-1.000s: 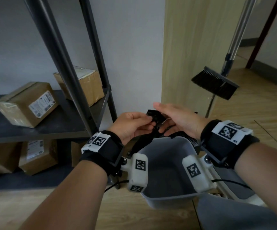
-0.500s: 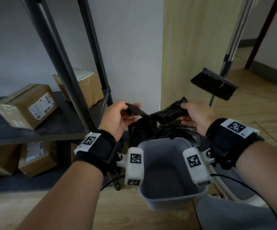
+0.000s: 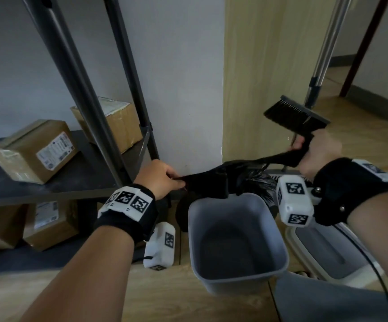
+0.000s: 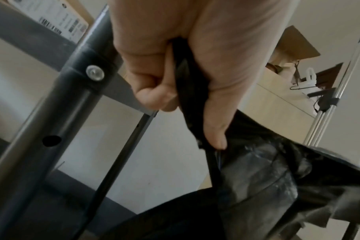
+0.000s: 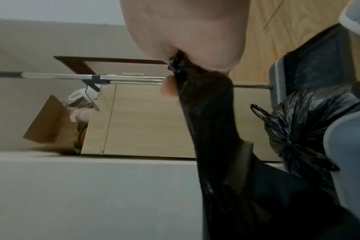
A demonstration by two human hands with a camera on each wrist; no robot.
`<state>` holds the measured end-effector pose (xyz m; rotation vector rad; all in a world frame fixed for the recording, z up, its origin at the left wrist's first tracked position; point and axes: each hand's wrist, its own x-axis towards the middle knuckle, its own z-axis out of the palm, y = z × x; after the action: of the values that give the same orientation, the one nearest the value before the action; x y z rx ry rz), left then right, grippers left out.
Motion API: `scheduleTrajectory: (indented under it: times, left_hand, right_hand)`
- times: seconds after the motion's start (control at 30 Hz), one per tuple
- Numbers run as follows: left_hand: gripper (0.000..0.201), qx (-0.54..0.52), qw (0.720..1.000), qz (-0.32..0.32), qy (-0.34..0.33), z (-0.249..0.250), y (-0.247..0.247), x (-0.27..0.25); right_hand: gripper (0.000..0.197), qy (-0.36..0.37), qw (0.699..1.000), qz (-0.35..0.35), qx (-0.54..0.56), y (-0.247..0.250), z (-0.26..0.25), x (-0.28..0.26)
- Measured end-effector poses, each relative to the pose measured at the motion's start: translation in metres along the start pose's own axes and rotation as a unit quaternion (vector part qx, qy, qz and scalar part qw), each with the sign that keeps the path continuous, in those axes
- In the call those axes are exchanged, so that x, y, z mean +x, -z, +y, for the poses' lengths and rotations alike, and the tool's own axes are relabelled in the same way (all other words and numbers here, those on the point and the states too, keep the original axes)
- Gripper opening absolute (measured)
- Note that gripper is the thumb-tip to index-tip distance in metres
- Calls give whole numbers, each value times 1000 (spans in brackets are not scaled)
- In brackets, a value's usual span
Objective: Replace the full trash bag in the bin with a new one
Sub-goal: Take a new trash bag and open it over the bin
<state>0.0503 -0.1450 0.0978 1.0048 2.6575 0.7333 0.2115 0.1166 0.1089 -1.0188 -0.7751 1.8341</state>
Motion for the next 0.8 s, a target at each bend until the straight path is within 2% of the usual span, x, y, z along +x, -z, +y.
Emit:
scheduleTrajectory:
  times: [0.07,0.1,0.13,0.17,0.2,0.27,0.3,0.33,0.37,0.43,0.47,0.5,0.57,0.67,0.7,0.8]
  left_hand:
    - [16,-93,994,54,2,4,-1,2]
    - [15,-159,984,73,13,7,0,2]
    - [13,-224,971,83,28,10,2,3]
    - [11,-286,954,85,40,15,3,3]
    - [15,-348,932,85,50,18,6,4]
    - [22,-468,878,86,56,27,10,4]
    - [23,-501,859,91,53,32,12,3]
    - [22,-508,854,103,48,35,13,4]
    - [21,-493,861,121,42,37,13,6]
    - [14,-440,886,143,25,42,12,7]
    - [13,-419,897,142,19,45,11,6]
    - [19,-402,905,137,14,48,9,5]
    - [29,-390,911,133,9,50,7,3]
    - [22,-399,906,142,14,47,6,4]
    - [19,-402,904,146,18,44,7,5]
    - [17,-389,908,153,31,37,9,5]
  right_hand:
    - [18,35,992,-29,-121,-3,0,-7]
    - [19,78,975,-60,-201,-4,0,-13]
    - [21,129,942,-95,-295,-4,1,-19]
    - [26,182,888,-130,-401,-4,2,-21]
    - [33,226,821,-166,-497,-4,4,-24]
    - [48,255,694,-226,-635,-4,6,-32]
    - [56,248,657,-251,-667,-6,5,-36]
    - [62,232,639,-277,-679,-9,3,-42]
    - [67,216,636,-304,-676,-13,0,-48]
    - [72,185,663,-358,-631,-22,-7,-62]
    - [69,172,678,-387,-601,-26,-9,-69]
    - [63,163,680,-415,-583,-30,-8,-75]
    - [41,167,653,-447,-589,-35,-2,-83]
    - [9,198,620,-434,-623,-39,7,-85]
    - [6,186,618,-440,-624,-38,8,-85]
    - [18,109,630,-476,-604,-36,7,-86]
